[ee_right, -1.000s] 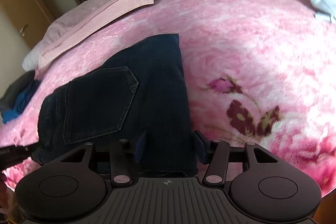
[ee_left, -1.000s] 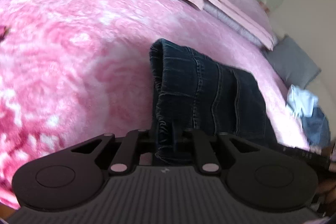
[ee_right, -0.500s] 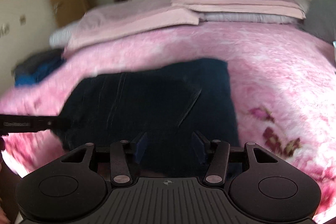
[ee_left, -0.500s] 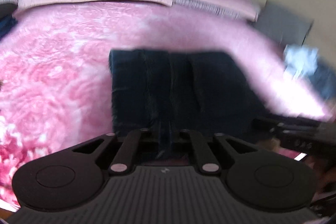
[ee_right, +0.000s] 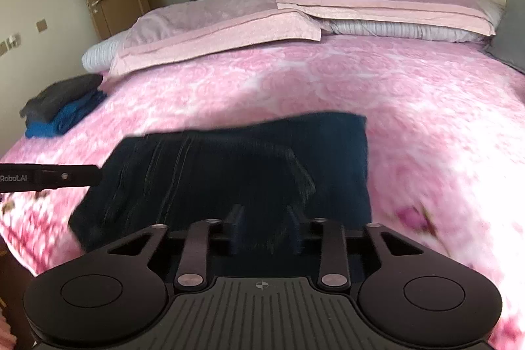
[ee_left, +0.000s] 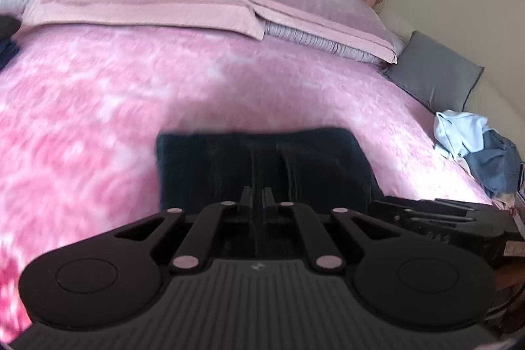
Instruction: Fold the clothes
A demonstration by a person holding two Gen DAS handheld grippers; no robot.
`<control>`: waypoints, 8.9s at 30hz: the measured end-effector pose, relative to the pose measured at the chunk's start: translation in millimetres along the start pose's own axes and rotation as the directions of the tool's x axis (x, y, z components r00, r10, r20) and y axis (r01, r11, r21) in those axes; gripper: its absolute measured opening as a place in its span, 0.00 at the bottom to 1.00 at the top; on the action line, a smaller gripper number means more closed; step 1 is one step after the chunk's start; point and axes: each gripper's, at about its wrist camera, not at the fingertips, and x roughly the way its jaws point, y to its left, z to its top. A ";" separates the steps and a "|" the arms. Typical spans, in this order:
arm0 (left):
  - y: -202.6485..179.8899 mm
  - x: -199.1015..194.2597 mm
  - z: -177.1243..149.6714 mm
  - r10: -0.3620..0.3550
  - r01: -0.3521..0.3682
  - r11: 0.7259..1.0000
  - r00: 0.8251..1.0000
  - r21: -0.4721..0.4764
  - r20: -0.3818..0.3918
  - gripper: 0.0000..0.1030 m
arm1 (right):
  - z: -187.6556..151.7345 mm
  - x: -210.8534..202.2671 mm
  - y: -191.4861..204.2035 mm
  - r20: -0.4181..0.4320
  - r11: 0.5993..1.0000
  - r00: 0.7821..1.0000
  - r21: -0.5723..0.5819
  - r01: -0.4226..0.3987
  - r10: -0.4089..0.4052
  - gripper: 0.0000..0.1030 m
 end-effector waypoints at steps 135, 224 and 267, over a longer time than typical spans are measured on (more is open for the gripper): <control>-45.9 55.6 11.2 -0.089 0.095 0.990 0.994 0.106 -0.065 0.01 | 9.3 6.6 -36.3 -0.044 0.983 0.999 0.181 0.026 -0.018 0.07; 154.6 32.2 -39.0 -0.307 0.152 0.755 0.941 -0.638 -0.139 0.53 | -39.5 -34.8 -124.5 -0.085 0.780 0.994 0.626 -0.003 0.072 0.60; 155.3 91.5 -23.7 -0.497 0.289 0.691 0.855 -0.663 -0.145 0.46 | -18.5 43.0 -176.4 0.018 0.644 0.925 0.713 -0.278 0.379 0.68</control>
